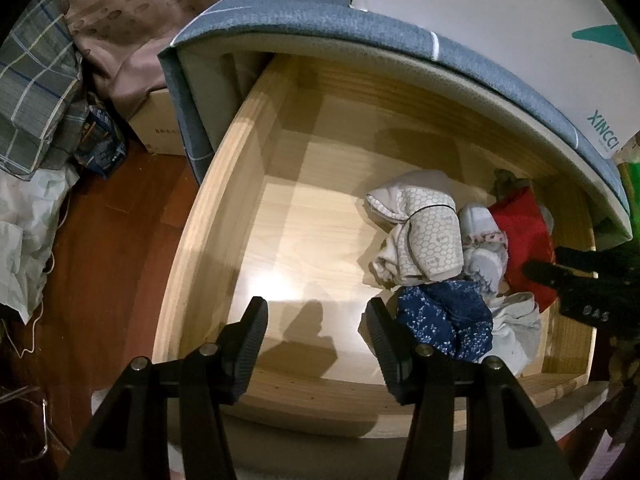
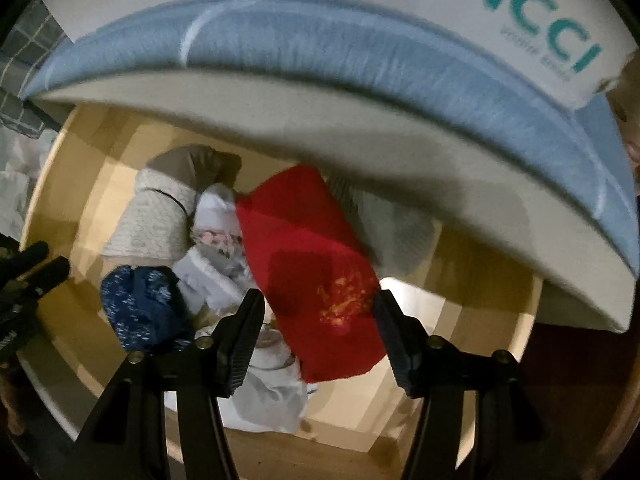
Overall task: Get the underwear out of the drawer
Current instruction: 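Move the right gripper back into the drawer and grasp the red underwear, then lower the left gripper onto the navy floral underwear and close it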
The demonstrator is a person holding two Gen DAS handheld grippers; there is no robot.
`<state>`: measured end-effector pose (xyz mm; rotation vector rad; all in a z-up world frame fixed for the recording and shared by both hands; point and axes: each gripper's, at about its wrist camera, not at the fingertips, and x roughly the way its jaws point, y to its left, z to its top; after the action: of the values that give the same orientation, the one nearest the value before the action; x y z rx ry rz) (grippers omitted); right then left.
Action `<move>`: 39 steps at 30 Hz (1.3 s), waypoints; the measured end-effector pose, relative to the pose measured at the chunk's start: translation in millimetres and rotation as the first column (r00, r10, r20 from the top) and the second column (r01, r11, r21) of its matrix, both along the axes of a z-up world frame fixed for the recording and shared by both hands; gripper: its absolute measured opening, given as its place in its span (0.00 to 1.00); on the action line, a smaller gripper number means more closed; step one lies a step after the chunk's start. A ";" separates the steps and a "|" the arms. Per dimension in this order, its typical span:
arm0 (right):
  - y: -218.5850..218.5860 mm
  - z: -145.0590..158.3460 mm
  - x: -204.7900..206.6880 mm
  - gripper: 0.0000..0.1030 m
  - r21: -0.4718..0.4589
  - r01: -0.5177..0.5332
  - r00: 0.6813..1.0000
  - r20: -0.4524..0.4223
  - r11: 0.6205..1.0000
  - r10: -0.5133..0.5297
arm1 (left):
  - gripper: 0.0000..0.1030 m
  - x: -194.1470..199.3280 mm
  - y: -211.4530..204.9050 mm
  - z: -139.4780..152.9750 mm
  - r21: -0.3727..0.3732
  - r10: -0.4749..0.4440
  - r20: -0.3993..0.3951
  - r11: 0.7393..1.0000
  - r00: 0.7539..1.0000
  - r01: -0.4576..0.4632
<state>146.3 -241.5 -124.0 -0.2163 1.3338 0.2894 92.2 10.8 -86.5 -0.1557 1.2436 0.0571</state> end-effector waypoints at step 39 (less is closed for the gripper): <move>-33.6 -52.1 -22.7 0.46 -0.059 0.157 0.964 -0.209 0.986 -0.166 | 0.51 7.6 -9.5 -7.6 -0.006 -0.045 -0.049 0.999 0.998 0.045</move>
<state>123.6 -275.1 -176.1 -0.1121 1.5619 0.1489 99.8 1.3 -94.1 -0.1312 1.2957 0.0185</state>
